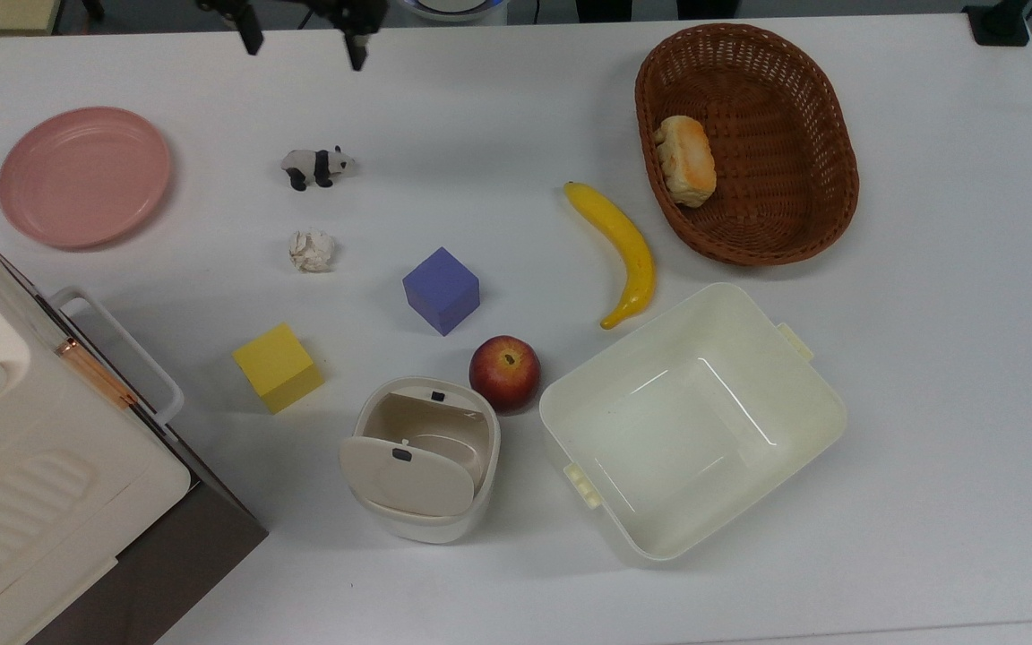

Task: Grab it up and put it in the trash
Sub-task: 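Move the gripper over the white crumpled paper ball and lower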

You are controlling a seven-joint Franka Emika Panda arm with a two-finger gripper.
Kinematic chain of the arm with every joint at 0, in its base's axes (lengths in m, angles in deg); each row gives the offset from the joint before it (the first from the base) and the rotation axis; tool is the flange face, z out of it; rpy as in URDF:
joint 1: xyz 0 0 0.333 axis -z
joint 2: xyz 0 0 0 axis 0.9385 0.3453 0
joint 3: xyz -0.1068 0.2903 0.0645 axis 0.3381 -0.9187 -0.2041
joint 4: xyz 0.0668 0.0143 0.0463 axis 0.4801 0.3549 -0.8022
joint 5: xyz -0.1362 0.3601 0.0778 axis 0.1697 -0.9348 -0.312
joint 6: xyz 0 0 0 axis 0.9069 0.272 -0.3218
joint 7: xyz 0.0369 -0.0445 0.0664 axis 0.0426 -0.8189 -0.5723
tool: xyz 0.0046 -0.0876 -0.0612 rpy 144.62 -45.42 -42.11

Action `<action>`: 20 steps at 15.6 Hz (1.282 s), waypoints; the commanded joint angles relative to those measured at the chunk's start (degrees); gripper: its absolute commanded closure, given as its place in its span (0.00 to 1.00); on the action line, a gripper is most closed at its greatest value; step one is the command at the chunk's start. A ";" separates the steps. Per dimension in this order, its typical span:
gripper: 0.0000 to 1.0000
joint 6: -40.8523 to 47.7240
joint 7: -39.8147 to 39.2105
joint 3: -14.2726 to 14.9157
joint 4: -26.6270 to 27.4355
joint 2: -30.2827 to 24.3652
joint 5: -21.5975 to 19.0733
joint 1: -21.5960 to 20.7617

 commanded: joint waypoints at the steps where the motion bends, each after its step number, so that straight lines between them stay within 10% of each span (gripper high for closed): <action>1: 0.00 -5.41 5.78 -0.35 7.00 -2.52 0.83 3.30; 9: 0.00 -22.57 9.92 -1.05 25.47 -7.27 4.17 5.85; 20: 0.00 -20.11 9.39 -0.44 20.29 -1.12 4.44 6.03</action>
